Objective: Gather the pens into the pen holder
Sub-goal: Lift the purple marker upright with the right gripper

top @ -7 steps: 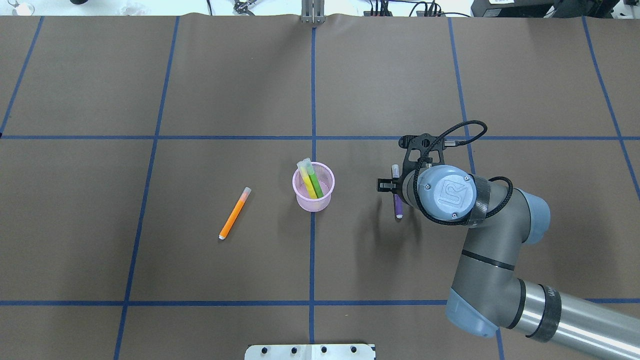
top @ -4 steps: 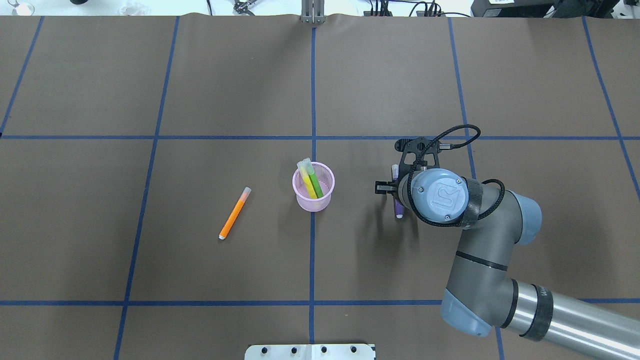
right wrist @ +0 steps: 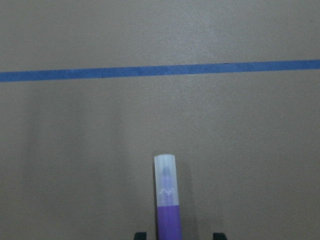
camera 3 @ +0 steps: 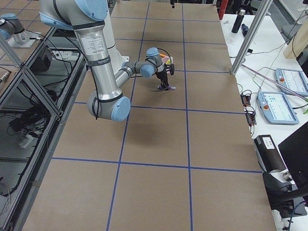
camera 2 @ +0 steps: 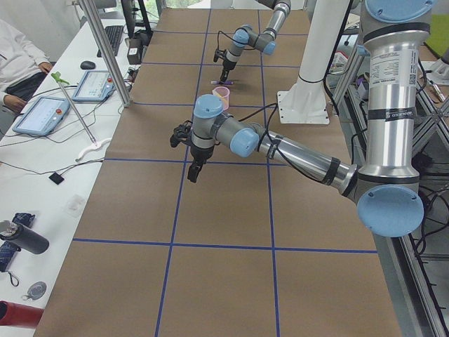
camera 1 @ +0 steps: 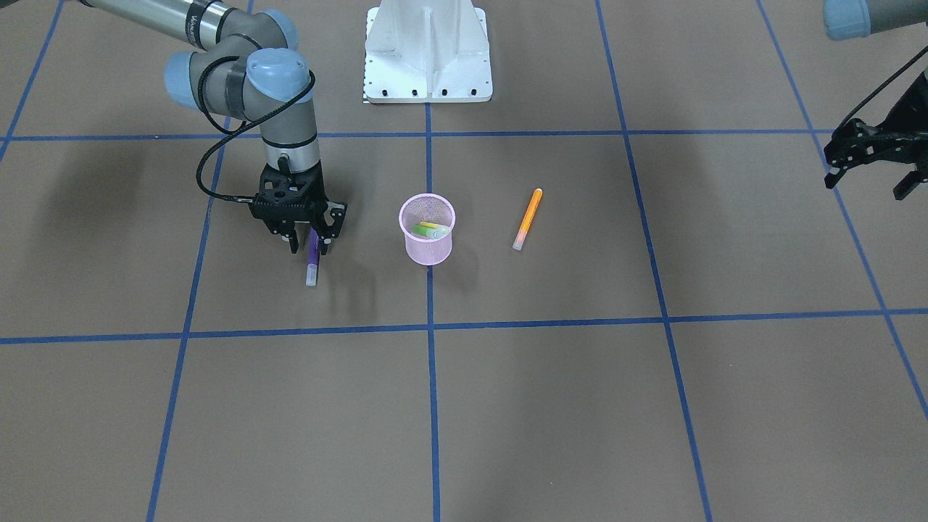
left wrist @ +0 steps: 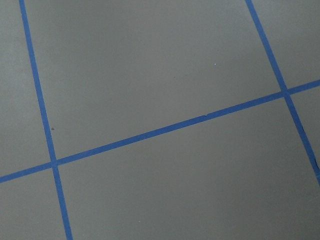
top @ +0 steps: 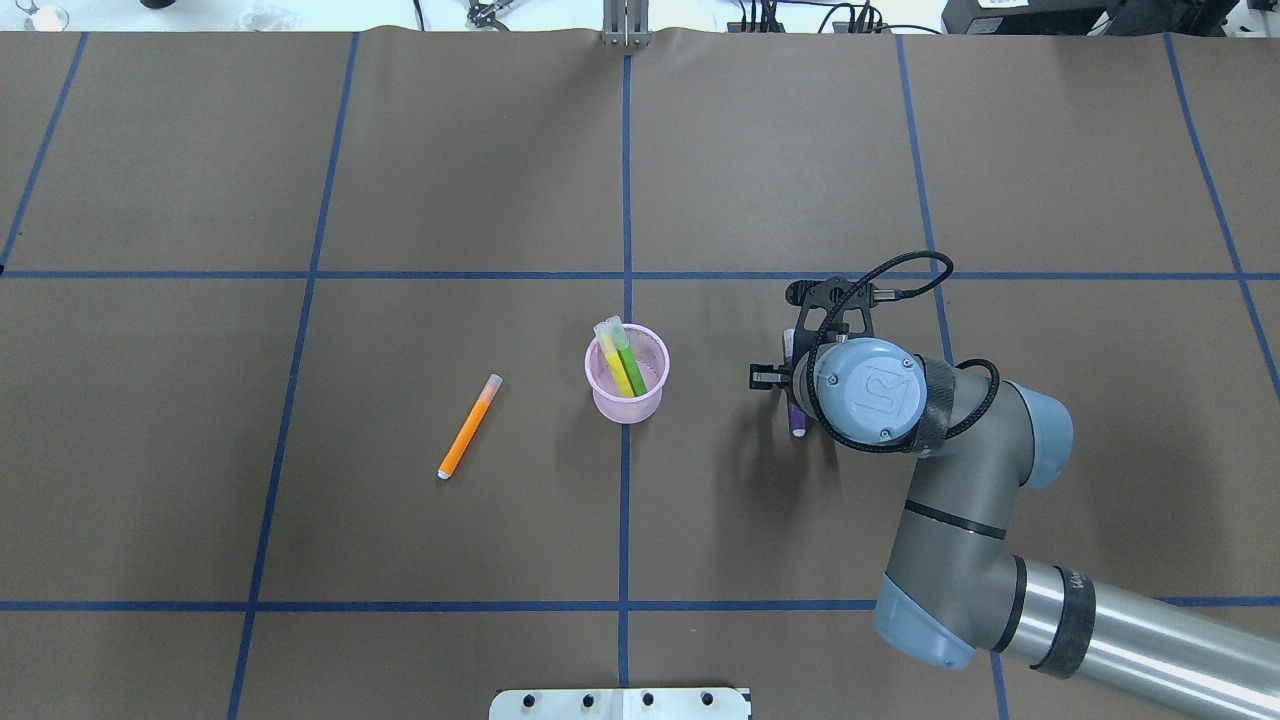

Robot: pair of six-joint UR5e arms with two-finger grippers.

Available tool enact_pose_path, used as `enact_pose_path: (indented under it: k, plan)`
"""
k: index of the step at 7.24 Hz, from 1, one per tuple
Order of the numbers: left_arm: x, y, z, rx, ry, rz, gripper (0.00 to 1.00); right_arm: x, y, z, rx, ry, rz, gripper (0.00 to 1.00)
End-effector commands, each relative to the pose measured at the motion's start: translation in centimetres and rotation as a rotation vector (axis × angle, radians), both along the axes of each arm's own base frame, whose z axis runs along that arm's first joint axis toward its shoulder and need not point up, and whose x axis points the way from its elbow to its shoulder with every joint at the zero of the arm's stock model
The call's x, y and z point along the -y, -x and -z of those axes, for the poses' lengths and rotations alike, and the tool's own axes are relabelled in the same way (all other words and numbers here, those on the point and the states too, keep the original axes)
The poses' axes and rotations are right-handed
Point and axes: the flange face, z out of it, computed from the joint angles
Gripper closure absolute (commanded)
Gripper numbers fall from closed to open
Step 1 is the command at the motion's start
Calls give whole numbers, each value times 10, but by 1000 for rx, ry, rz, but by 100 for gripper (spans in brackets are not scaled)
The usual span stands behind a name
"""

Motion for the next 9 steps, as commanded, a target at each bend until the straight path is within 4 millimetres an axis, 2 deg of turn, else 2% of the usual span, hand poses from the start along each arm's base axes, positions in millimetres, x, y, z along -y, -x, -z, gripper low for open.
enact_pose_path:
  k: [1,3,4,5,6,7,8,9]
  plan:
    - [0,-1,1,-1,-1,-1,0,0,2,-4,-7,3,3,53]
    - [0,-1,1,-1,-1,-1,0,1,3,-6,-12,4,2,58]
    - [0,-1,1,-1,-1,-1,0,2,2,-5,-11,4,0,72]
    - [0,-1,1,-1,-1,-1,0,3,5,3,-1,-1,0,95]
    - [0,-1,1,-1,-1,-1,0,3,5,3,-1,-1,0,100]
    - [0,-1,1,-1,-1,-1,0,3,5,4,2,-2,0,100]
    - [0,-1,1,-1,-3,-1,0,10,-2,9,9,-7,-12,100]
    - [1,-1,3,-2,-5,0,0,20,-18,23,23,-37,-18,100]
